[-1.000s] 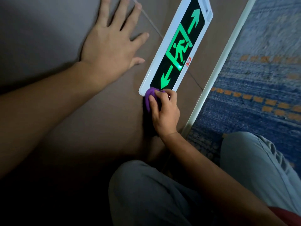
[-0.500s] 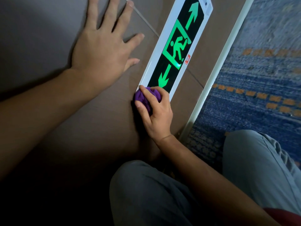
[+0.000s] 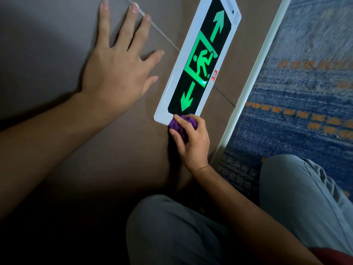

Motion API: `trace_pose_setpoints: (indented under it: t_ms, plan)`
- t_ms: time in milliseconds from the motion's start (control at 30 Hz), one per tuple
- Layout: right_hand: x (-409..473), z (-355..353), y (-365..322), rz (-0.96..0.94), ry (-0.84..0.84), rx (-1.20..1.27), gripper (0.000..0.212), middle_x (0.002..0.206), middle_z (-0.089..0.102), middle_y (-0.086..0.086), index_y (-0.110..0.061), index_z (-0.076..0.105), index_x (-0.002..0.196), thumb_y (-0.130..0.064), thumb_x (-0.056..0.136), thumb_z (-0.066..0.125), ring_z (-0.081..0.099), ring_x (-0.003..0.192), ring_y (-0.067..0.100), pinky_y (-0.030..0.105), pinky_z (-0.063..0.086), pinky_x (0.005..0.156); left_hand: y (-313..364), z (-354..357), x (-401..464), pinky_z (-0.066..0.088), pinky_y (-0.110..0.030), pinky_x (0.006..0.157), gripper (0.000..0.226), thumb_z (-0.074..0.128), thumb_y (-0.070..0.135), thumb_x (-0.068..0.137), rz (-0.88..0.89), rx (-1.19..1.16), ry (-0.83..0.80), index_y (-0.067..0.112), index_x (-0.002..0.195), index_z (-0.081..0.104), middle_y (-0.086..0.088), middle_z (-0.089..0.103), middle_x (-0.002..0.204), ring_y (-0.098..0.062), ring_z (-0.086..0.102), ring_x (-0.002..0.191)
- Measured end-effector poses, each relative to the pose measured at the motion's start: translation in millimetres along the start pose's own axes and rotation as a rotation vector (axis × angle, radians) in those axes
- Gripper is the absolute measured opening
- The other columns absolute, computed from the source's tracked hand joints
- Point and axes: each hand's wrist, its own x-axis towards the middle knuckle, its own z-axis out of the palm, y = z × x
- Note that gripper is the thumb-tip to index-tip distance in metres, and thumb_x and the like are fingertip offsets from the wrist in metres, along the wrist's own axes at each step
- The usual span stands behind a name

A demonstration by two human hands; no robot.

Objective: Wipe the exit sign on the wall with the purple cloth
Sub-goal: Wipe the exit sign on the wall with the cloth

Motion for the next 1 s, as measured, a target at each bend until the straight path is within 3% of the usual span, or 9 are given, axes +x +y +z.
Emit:
trace_pose_setpoints:
  t_ms: [133, 233, 467, 567, 700, 800, 933, 1000]
  plan:
    - [3, -8, -12, 0.031, -0.003, 0.061, 0.04, 0.126, 0.057, 0.005, -0.024, 0.068, 0.132, -0.034, 0.094, 0.074, 0.06, 0.113, 0.02, 0.041, 0.057, 0.089, 1, -5, 5, 0.007, -0.07, 0.124, 0.061, 0.034, 0.051, 0.106, 0.039, 0.009, -0.013, 0.021, 0.159, 0.039, -0.025, 0.012, 0.172, -0.046, 0.004, 0.161]
    - [11, -3, -37, -0.025, 0.011, 0.141, 0.044, 0.126, 0.054, -0.002, -0.032, 0.058, 0.139, -0.043, 0.097, 0.068, 0.06, 0.114, 0.017, 0.03, 0.053, 0.093, 4, -6, 11, 0.006, -0.069, 0.126, 0.062, 0.028, 0.053, 0.107, 0.056, 0.062, -0.054, 0.025, 0.161, 0.033, -0.019, 0.008, 0.174, -0.044, 0.0, 0.161]
    - [5, 8, -26, -0.027, 0.043, 0.119, 0.032, 0.127, 0.052, -0.001, -0.026, 0.066, 0.123, -0.033, 0.093, 0.073, 0.06, 0.114, 0.021, 0.033, 0.054, 0.09, 4, -9, 11, 0.006, -0.068, 0.125, 0.061, 0.031, 0.051, 0.108, 0.049, 0.038, -0.063, 0.022, 0.161, 0.035, -0.019, 0.011, 0.174, -0.043, 0.002, 0.161]
    - [-6, 6, -3, 0.074, 0.05, 0.113, 0.031, 0.127, 0.052, 0.0, -0.027, 0.066, 0.123, -0.031, 0.093, 0.073, 0.06, 0.113, 0.02, 0.032, 0.054, 0.091, 6, -9, 13, 0.005, -0.068, 0.125, 0.058, 0.034, 0.048, 0.108, 0.058, 0.014, -0.06, 0.02, 0.159, 0.04, -0.022, 0.012, 0.173, -0.044, 0.002, 0.161]
    - [-14, 4, 10, 0.352, 0.063, 0.16, 0.03, 0.127, 0.05, -0.004, -0.029, 0.066, 0.123, -0.038, 0.095, 0.07, 0.054, 0.11, 0.007, 0.028, 0.05, 0.092, 9, -8, 15, 0.005, -0.069, 0.125, 0.055, 0.036, 0.045, 0.107, 0.061, 0.025, -0.042, 0.021, 0.155, 0.045, -0.023, 0.014, 0.172, -0.044, 0.004, 0.161]
    - [-10, 1, 11, 0.448, 0.056, 0.194, 0.029, 0.123, 0.047, -0.008, -0.027, 0.067, 0.123, -0.037, 0.096, 0.068, 0.051, 0.105, 0.001, 0.018, 0.042, 0.088, 10, -7, 17, 0.005, -0.068, 0.125, 0.06, 0.028, 0.052, 0.107, 0.072, 0.093, -0.053, 0.028, 0.161, 0.036, -0.018, 0.008, 0.175, -0.044, 0.001, 0.161]
    - [5, -4, 10, 0.51, 0.058, 0.24, 0.025, 0.122, 0.052, -0.007, -0.03, 0.068, 0.122, -0.034, 0.097, 0.069, 0.056, 0.107, 0.007, 0.014, 0.041, 0.09, 12, -5, 21, 0.004, -0.066, 0.126, 0.066, 0.019, 0.06, 0.104, 0.066, 0.168, -0.067, 0.033, 0.164, 0.024, -0.012, -0.002, 0.176, -0.043, -0.004, 0.162]
    - [21, -7, 9, 0.52, 0.085, 0.271, 0.027, 0.122, 0.051, -0.008, -0.034, 0.068, 0.125, -0.035, 0.098, 0.068, 0.056, 0.107, 0.003, 0.003, 0.036, 0.09, 14, -2, 23, 0.002, -0.065, 0.126, 0.067, 0.021, 0.061, 0.103, 0.069, 0.16, -0.062, 0.034, 0.164, 0.026, -0.012, -0.001, 0.176, -0.043, -0.003, 0.162]
